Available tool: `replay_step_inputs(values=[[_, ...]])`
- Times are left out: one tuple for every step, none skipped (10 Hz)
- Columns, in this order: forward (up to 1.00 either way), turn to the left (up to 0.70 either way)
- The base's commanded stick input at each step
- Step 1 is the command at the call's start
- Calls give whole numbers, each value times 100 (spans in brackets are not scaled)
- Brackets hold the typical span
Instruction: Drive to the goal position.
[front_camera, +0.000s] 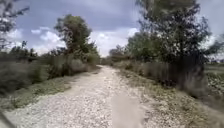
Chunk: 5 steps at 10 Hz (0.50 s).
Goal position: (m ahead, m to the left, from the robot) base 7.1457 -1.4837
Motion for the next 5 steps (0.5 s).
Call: replay_step_inputs(values=[[50,1],[50,1],[50,1],[50,1],[50,1]])
